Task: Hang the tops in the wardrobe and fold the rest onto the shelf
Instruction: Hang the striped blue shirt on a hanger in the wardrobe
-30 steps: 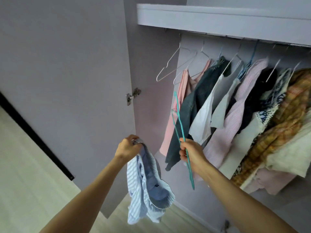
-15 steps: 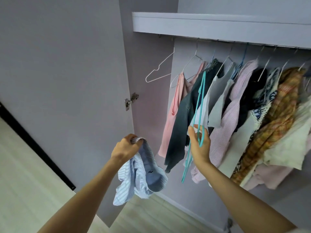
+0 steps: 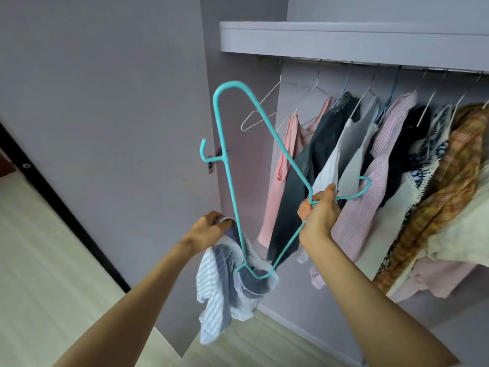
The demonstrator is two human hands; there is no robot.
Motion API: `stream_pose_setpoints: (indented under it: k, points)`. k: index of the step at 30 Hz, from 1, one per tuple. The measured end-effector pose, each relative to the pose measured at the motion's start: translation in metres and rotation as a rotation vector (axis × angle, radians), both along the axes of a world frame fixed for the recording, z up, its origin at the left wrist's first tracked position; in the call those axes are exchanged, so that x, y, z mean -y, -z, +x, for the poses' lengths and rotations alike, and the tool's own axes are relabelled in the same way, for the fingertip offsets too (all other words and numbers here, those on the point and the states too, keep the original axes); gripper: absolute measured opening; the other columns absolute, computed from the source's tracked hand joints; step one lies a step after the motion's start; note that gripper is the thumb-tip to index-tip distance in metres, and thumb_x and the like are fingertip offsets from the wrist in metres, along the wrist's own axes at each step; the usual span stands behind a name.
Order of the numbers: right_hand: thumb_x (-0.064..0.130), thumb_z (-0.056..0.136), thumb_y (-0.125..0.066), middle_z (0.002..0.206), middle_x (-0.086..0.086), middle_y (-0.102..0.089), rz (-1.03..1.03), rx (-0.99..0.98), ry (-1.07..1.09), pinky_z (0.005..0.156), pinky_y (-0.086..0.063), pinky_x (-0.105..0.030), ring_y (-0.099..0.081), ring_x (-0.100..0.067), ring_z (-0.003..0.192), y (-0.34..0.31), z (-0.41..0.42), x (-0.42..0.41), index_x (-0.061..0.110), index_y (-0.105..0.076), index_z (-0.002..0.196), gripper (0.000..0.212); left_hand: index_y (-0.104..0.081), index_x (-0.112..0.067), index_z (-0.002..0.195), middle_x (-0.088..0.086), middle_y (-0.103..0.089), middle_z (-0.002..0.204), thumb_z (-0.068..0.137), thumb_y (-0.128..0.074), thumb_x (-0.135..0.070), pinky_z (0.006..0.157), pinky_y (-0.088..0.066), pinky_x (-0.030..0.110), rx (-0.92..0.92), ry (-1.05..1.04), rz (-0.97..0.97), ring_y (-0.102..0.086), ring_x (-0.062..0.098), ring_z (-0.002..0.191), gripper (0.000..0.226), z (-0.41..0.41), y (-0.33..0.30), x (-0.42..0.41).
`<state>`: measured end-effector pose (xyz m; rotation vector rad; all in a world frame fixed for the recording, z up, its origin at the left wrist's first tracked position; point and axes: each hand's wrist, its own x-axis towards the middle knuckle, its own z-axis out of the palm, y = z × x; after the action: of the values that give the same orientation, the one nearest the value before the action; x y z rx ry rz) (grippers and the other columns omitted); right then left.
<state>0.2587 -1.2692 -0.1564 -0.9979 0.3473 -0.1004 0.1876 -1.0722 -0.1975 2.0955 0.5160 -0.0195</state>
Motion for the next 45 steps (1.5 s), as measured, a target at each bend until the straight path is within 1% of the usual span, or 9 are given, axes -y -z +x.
stream_pose_setpoints:
  k: [7,11,16,18,22,25,28,34,45]
  points:
    - [0.040,0.097,-0.038,0.040,0.004,-0.036,0.000,0.023,-0.075,0.038,-0.034,-0.015,-0.035,-0.006,0.032,-0.024,0.005,-0.018,0.016,-0.032,0.056,0.048,-0.060,-0.013,0.112,0.008,-0.062,0.109,0.094,-0.051,-0.034,0.085,-0.045,0.032,-0.097,-0.007,0.184,-0.057,0.027,0.100,0.029,-0.011,-0.007,-0.015]
    - [0.039,0.097,-0.039,0.042,0.002,-0.037,-0.036,-0.013,-0.032,0.040,-0.036,-0.016,-0.035,-0.008,0.035,-0.010,0.001,-0.029,0.015,-0.031,0.055,0.049,-0.060,-0.019,0.095,0.004,-0.061,0.094,0.095,-0.046,-0.036,0.067,-0.047,0.029,-0.035,-0.019,-0.222,-0.056,0.020,0.076,0.022,-0.020,-0.025,-0.009]
    - [0.033,0.097,-0.039,0.059,-0.006,-0.037,0.060,-0.172,0.023,0.052,-0.037,-0.023,-0.037,-0.016,0.052,0.030,0.000,-0.030,0.013,-0.032,0.060,0.043,-0.063,-0.013,0.100,0.007,-0.068,0.091,0.099,-0.040,-0.026,0.071,-0.055,0.028,0.129,0.068,-0.669,-0.065,0.018,0.080,0.026,-0.027,-0.056,-0.007]
    - [0.030,0.096,-0.039,0.063,-0.006,-0.034,0.121,-0.206,0.030,0.051,-0.034,-0.023,-0.033,-0.016,0.053,0.031,0.005,-0.030,0.014,-0.030,0.060,0.041,-0.064,-0.012,0.102,0.004,-0.069,0.093,0.099,-0.041,-0.024,0.074,-0.054,0.027,0.164,0.088,-0.559,-0.065,0.019,0.086,0.026,-0.026,-0.064,-0.011]
    - [0.031,0.095,-0.039,0.058,-0.004,-0.036,0.080,-0.147,0.052,0.046,-0.034,-0.020,-0.035,-0.015,0.049,0.008,0.017,-0.032,0.014,-0.033,0.059,0.040,-0.062,-0.015,0.087,0.004,-0.065,0.089,0.090,-0.054,-0.021,0.066,-0.042,0.027,0.068,-0.057,0.160,-0.058,0.027,0.089,0.010,-0.019,-0.060,-0.029]
    - [0.030,0.095,-0.039,0.041,0.003,-0.039,0.036,-0.052,0.058,0.040,-0.035,-0.015,-0.038,-0.010,0.037,-0.006,0.022,-0.029,0.013,-0.035,0.055,0.044,-0.060,-0.010,0.107,0.016,-0.063,0.111,0.088,-0.049,-0.024,0.078,-0.043,0.033,-0.138,-0.149,0.462,-0.056,0.036,0.100,0.026,-0.017,-0.049,-0.039]
    - [0.027,0.096,-0.039,0.035,0.006,-0.035,0.020,-0.005,0.053,0.039,-0.034,-0.013,-0.035,-0.007,0.031,-0.013,0.021,-0.027,0.013,-0.034,0.052,0.047,-0.056,-0.015,0.112,0.009,-0.060,0.106,0.084,-0.049,-0.027,0.075,-0.042,0.032,-0.264,-0.176,0.616,-0.053,0.031,0.091,0.032,-0.015,-0.045,-0.041]
    - [0.031,0.096,-0.035,0.037,0.004,-0.029,0.117,-0.052,0.012,0.038,-0.028,-0.015,-0.026,-0.009,0.031,-0.021,0.019,-0.030,0.015,-0.027,0.055,0.044,-0.057,-0.014,0.111,0.010,-0.061,0.112,0.088,-0.045,-0.045,0.085,-0.046,0.035,-0.325,-0.098,0.554,-0.056,0.032,0.098,0.041,-0.008,-0.033,-0.037]
    - [0.028,0.096,-0.038,0.040,-0.001,-0.033,0.085,-0.130,0.010,0.041,-0.029,-0.019,-0.030,-0.014,0.036,0.017,0.007,-0.055,0.014,-0.029,0.057,0.042,-0.062,-0.017,0.113,0.002,-0.062,0.109,0.094,-0.045,-0.043,0.085,-0.044,0.031,-0.021,-0.071,-0.021,-0.057,0.021,0.101,0.036,-0.020,-0.064,-0.025]
